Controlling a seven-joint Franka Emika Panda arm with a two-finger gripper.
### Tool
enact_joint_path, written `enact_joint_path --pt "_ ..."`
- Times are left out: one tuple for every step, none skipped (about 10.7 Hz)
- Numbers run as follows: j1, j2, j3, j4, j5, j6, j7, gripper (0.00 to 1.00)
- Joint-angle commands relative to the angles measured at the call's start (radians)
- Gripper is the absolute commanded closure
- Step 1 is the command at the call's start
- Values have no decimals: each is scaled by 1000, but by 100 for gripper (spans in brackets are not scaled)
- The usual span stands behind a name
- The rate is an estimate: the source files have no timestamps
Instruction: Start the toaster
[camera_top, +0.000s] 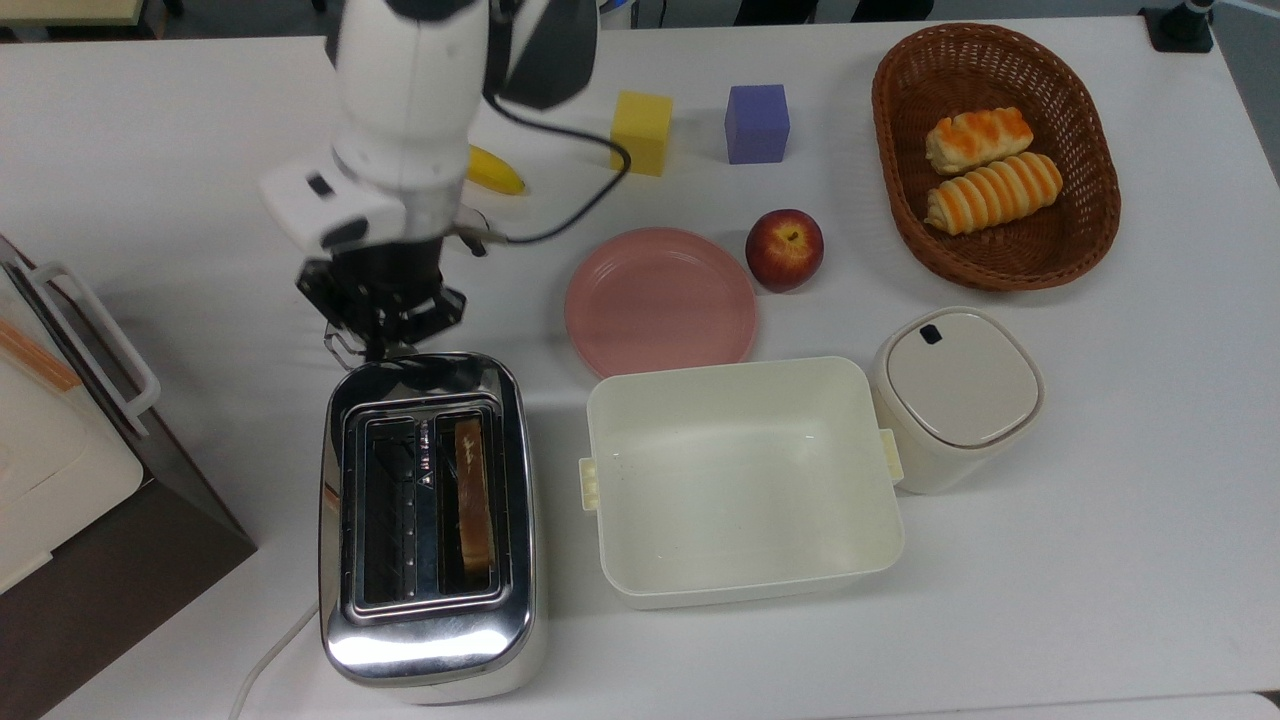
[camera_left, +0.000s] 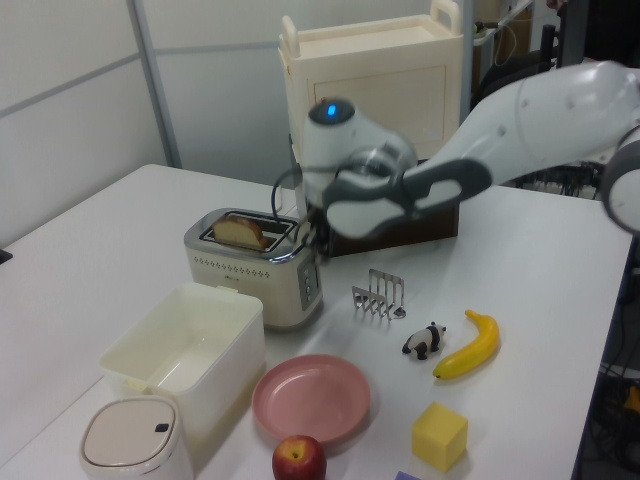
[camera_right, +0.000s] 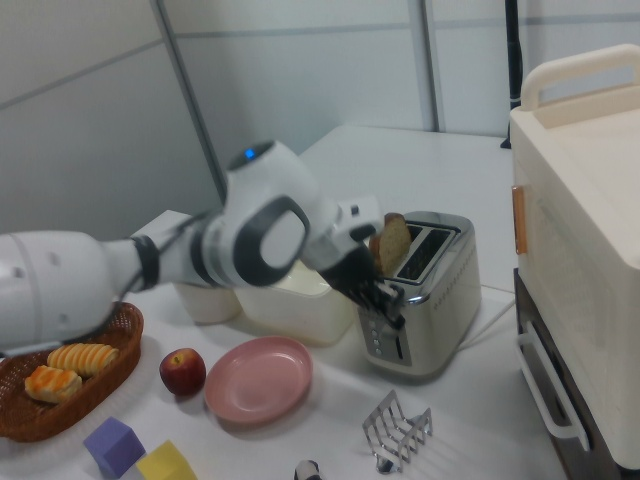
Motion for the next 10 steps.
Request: enact_joint_path --pt "5 -215 1 -45 44 -168 15 100" --pt "5 -259 1 -42 74 -217 12 94" --pt "8 -305 1 -42 101 -251 12 94" --pt "15 -338 1 -42 113 -271 12 94" --pt "18 -353 1 -40 115 -294 12 90" --pt "21 -366 1 -42 115 -310 16 11" --pt "37 -370 1 -43 112 -313 10 0" --pt "63 -384 -5 -45 112 -351 15 0" --pt "77 -402 -10 -43 115 -426 16 0" --pt "91 -425 -16 -42 144 -505 18 0"
